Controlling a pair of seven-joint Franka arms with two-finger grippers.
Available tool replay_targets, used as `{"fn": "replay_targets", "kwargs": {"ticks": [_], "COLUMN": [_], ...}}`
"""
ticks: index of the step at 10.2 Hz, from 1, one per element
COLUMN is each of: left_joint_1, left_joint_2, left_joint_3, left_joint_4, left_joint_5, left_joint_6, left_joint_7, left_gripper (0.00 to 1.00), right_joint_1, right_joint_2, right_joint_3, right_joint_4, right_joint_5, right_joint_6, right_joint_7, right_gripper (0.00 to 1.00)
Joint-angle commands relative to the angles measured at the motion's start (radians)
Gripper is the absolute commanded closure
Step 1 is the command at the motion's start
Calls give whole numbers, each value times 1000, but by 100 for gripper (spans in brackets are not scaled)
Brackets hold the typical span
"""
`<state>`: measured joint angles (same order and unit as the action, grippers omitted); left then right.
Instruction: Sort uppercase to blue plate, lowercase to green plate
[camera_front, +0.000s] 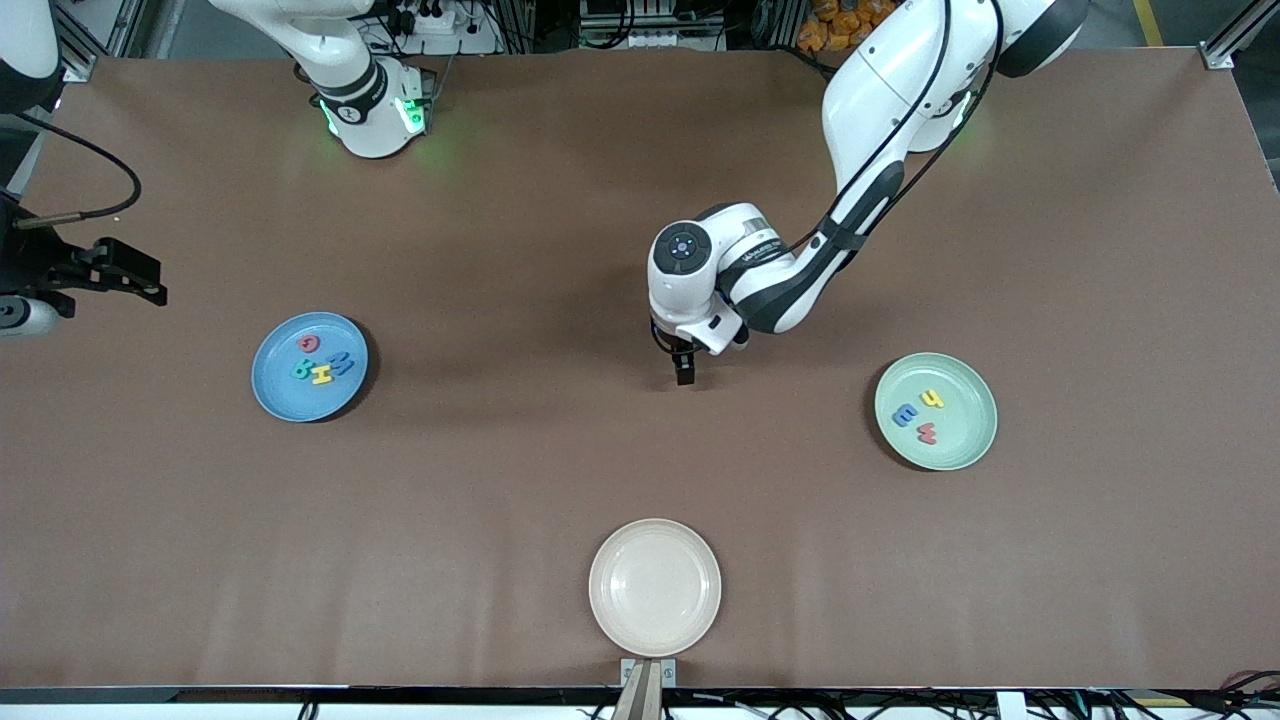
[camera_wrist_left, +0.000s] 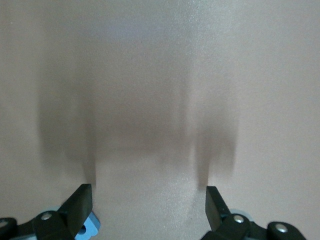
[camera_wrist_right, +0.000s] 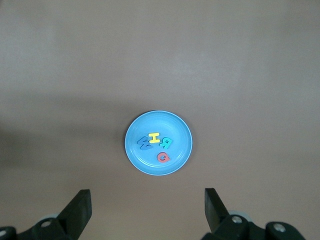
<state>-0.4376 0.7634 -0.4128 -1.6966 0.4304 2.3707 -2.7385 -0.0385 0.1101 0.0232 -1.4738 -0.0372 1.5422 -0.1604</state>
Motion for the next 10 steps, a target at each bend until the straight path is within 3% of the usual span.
{"fn": "replay_targets", "kwargs": {"ticks": [1, 10], "left_joint_1": [392, 416], "left_joint_2": [-217, -240], "left_joint_3": [-216, -228], "left_joint_4": [-195, -195], "left_joint_5": [100, 100], "left_joint_6": [-73, -116], "left_joint_7": [-27, -18], "left_gripper": [0, 0], "right_joint_1": [-12, -21], "right_joint_2": [-20, -24], "right_joint_3": [7, 9], "right_joint_4": [-17, -17], "right_joint_5": [16, 16], "right_joint_6": [-4, -14], "right_joint_7": [10, 10], "right_gripper": [0, 0]}}
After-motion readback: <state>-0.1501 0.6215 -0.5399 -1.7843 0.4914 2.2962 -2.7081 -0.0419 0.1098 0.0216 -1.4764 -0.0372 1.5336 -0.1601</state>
